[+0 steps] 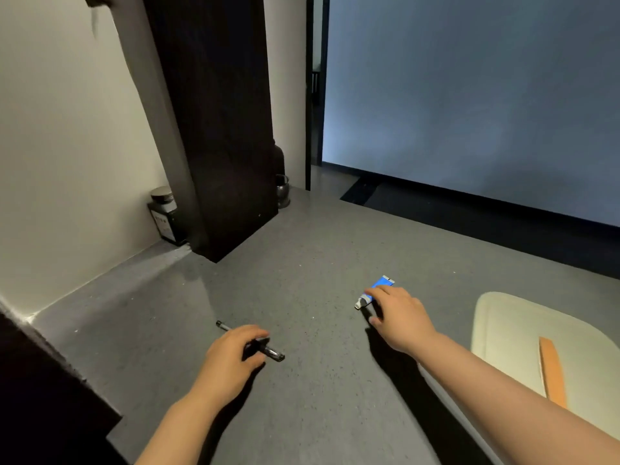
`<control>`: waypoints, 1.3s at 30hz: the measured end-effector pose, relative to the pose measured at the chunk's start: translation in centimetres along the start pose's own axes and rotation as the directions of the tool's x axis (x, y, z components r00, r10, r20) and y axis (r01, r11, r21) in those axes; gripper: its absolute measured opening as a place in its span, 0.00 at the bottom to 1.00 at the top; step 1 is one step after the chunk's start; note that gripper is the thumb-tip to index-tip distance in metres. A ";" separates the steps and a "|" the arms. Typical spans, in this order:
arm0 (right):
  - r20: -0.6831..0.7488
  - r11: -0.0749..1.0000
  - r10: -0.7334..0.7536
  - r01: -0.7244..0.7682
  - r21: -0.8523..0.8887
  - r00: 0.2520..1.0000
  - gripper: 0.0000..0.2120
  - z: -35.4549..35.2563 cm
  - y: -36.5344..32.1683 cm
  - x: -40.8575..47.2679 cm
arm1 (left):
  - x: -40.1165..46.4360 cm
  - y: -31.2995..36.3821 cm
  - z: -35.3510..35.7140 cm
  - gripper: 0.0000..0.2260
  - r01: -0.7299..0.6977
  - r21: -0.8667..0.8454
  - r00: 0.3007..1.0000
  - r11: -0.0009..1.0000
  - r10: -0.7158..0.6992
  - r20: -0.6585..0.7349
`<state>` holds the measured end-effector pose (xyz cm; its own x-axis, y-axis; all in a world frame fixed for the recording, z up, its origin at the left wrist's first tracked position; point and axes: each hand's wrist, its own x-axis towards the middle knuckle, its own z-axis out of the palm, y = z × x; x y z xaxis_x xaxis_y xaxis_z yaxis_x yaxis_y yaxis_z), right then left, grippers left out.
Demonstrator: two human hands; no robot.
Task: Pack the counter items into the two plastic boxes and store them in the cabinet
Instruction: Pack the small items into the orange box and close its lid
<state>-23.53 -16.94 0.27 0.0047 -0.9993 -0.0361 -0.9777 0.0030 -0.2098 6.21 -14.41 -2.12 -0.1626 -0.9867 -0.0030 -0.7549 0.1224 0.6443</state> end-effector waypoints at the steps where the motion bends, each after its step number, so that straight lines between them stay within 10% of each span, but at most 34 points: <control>1: 0.024 0.999 0.001 0.000 -0.053 1.000 0.26 0.4 0.3 1.4 | 0.4 -0.8 0.2 0.16 -0.019 0.017 1.000 1.000 0.019 0.015; 12: 0.005 0.948 -0.078 0.076 -0.310 0.997 0.10 2.7 1.2 4.2 | 4.0 -0.4 2.6 0.07 -0.039 0.027 0.991 0.999 0.043 -0.130; 17: -0.195 0.979 0.182 -0.160 0.126 0.964 0.10 -0.7 1.9 -2.5 | 5.6 5.1 4.3 0.13 -0.186 -0.153 0.977 0.971 0.166 -0.136; 27: -0.562 0.813 0.537 -0.207 0.545 0.629 0.09 -11.4 10.3 -22.8 | 2.4 23.8 10.8 0.12 -0.490 -0.472 0.808 0.732 0.585 0.068; 39: -0.584 0.626 0.776 -0.179 0.759 0.237 0.07 -13.1 19.7 -38.9 | -8.4 38.1 19.2 0.13 -0.605 -0.618 0.634 0.501 0.773 0.006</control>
<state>-45.70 21.50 10.37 -0.8804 -0.2554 0.3995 -0.4535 0.2078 -0.8667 -33.45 0.56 7.75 -0.6904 -0.5306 0.4916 0.1128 0.5924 0.7977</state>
